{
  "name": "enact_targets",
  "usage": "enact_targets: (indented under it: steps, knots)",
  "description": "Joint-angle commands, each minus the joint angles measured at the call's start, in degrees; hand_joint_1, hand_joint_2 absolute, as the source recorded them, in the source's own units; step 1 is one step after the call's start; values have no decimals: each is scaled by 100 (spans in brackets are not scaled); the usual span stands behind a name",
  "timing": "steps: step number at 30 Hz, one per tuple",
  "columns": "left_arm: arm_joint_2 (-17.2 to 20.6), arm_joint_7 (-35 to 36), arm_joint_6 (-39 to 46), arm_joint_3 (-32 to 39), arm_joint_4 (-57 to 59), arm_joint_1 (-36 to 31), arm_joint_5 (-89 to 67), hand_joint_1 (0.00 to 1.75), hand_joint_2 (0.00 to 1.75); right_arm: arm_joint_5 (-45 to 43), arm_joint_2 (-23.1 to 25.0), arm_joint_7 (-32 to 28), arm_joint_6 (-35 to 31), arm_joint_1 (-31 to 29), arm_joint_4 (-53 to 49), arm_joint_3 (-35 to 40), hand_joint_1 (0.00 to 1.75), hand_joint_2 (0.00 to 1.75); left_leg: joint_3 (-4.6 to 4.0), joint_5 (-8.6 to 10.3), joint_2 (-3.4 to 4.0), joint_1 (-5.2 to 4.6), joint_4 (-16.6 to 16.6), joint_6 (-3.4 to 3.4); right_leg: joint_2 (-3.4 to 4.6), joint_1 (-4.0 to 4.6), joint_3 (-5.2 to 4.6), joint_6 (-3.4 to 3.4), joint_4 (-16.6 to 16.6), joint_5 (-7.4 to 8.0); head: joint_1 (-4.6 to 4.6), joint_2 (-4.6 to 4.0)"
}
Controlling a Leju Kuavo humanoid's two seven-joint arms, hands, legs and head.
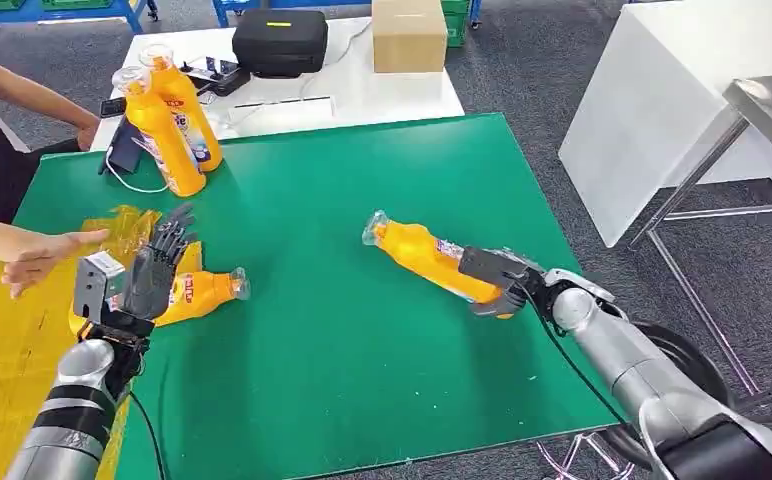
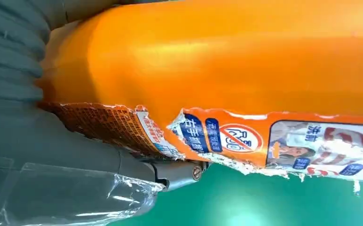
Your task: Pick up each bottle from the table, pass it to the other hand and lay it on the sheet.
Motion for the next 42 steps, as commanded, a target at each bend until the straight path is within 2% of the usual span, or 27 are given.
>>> enact_targets:
  steps: [1,4,6,11,12,17,21,27,28,29,33,37,42]
  knots:
    - [-218,32,-21,356,-404,75,25,0,0,-38,54,20,-37,-22,-374,-226,175,175,8,-18,-5,16,11,-10,27,12,12,-2,-1,-9,-2,0]
    - [-218,32,-21,356,-404,75,25,0,0,-38,54,20,-37,-22,-374,-226,175,175,1,-10,-4,8,4,-7,19,5,3,-1,0,-6,0,0]
    - [-440,-128,-255,584,-671,166,687,0,0,-307,213,-297,-123,94,-653,-453,175,175,-6,-5,-4,4,2,-5,11,2,-4,-1,0,-3,0,0]
    - [-839,467,-675,481,-1733,798,2068,0,0,-434,717,-239,-407,585,-1816,-640,175,175,-13,-6,11,2,-2,-4,22,0,-14,-1,-2,-1,0,0]
    - [-896,574,-697,342,-1804,929,2143,0,175,-383,853,-238,-452,630,-1960,-540,175,175,2,-16,17,6,-3,-8,37,3,-3,-3,-3,-6,-2,0]
    - [-1082,682,-890,-297,-1984,1206,2691,0,175,-61,1624,-21,-547,78,-1836,217,175,175,-10,-19,32,6,5,-9,52,1,-23,-4,6,-4,-2,0]
    - [-1032,691,-883,-404,-1983,1154,2750,0,175,-27,1730,-49,-527,-37,-1758,423,175,175,-29,-8,15,5,1,-5,26,1,-35,-2,3,-1,0,0]
    - [-1045,752,-931,-703,-1786,1004,2909,0,175,55,2473,72,-581,-291,-1391,1072,175,175,-14,-16,28,10,5,-11,48,10,-26,-3,8,-5,0,0]
    - [-1040,744,-932,-709,-1755,990,2929,0,175,44,2515,74,-589,-292,-1365,1117,175,175,-25,-7,22,3,-1,-6,34,3,-33,-2,7,-2,2,0]
    - [-1040,744,-932,-710,-1754,989,2929,0,175,49,2536,74,-590,-286,-1365,1135,175,175,-13,-19,33,12,4,-12,55,10,-24,-5,8,-6,0,0]
    - [-1008,745,-958,-741,-1611,916,2965,0,175,13,2623,66,-592,-318,-1145,1303,175,175,-20,-5,9,7,-2,-7,20,9,-26,-3,2,-5,0,0]
    - [-973,731,-996,-820,-1553,909,2967,0,175,-49,2661,42,-625,-364,-1007,1456,175,175,-17,-6,13,7,-2,-8,28,8,-22,-2,2,-3,0,0]
    - [-997,469,-887,-984,-1700,881,2473,0,175,-150,2783,80,-578,-421,-796,1633,175,175,-24,-5,5,8,-1,-8,19,9,-25,-3,2,-4,2,0]
